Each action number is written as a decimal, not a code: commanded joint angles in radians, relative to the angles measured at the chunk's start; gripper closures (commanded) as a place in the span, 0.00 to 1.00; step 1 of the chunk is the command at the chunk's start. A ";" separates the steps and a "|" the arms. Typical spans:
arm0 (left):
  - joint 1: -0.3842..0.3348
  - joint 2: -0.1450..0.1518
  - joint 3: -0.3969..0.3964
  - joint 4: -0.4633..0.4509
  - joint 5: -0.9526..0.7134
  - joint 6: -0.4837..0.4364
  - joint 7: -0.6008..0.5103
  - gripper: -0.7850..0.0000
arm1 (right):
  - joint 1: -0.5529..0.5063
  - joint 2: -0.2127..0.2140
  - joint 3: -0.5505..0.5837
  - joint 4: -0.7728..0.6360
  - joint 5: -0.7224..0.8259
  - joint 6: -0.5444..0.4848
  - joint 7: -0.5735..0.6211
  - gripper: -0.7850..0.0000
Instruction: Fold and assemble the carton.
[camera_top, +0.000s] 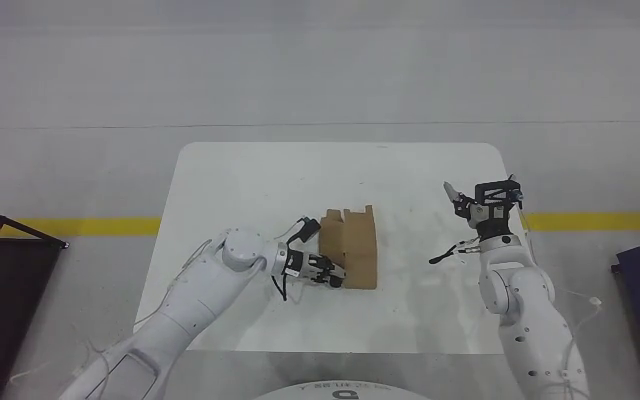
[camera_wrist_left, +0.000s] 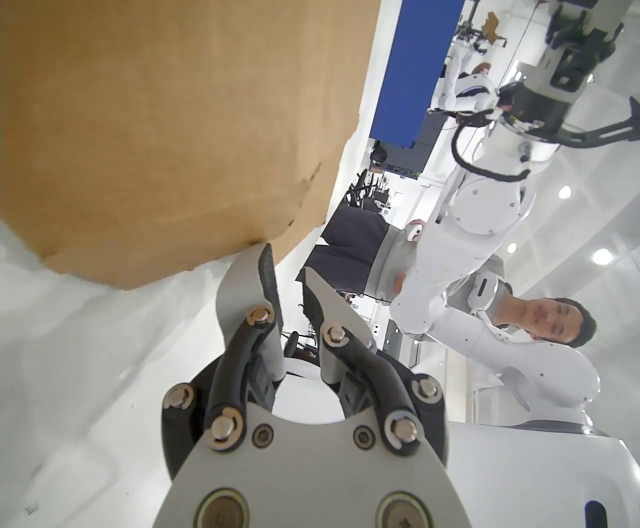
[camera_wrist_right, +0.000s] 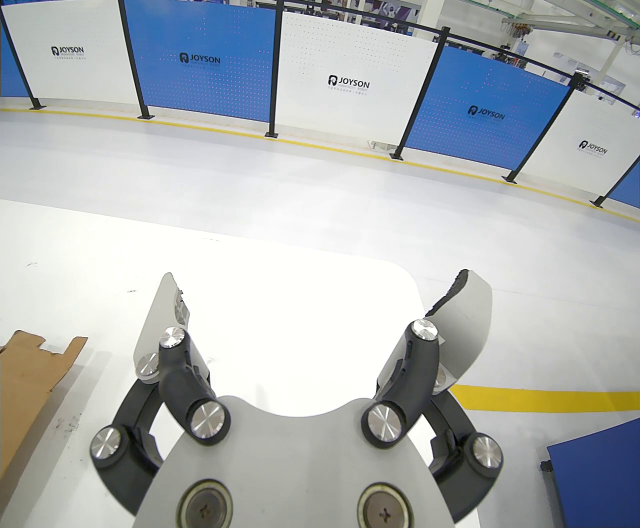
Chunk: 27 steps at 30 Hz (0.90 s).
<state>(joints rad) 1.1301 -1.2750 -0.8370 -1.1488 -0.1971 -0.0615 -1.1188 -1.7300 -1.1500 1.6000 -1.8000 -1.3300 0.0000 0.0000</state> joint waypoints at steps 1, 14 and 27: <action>0.001 0.002 0.002 -0.008 0.016 0.016 0.003 0.42 | 0.000 0.000 0.000 0.000 0.000 0.000 0.000 0.00; 0.008 0.008 0.006 -0.038 0.022 0.050 0.035 0.29 | 0.000 0.000 0.000 0.000 0.000 0.000 0.000 0.00; -0.048 -0.026 0.068 0.051 -0.053 0.026 0.036 0.61 | 0.000 0.000 0.000 0.000 0.000 0.000 0.000 0.00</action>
<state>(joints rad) 1.0838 -1.2987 -0.7705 -1.1047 -0.2398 -0.0326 -1.0826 -1.7300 -1.1500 1.6000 -1.8000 -1.3300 0.0000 0.0000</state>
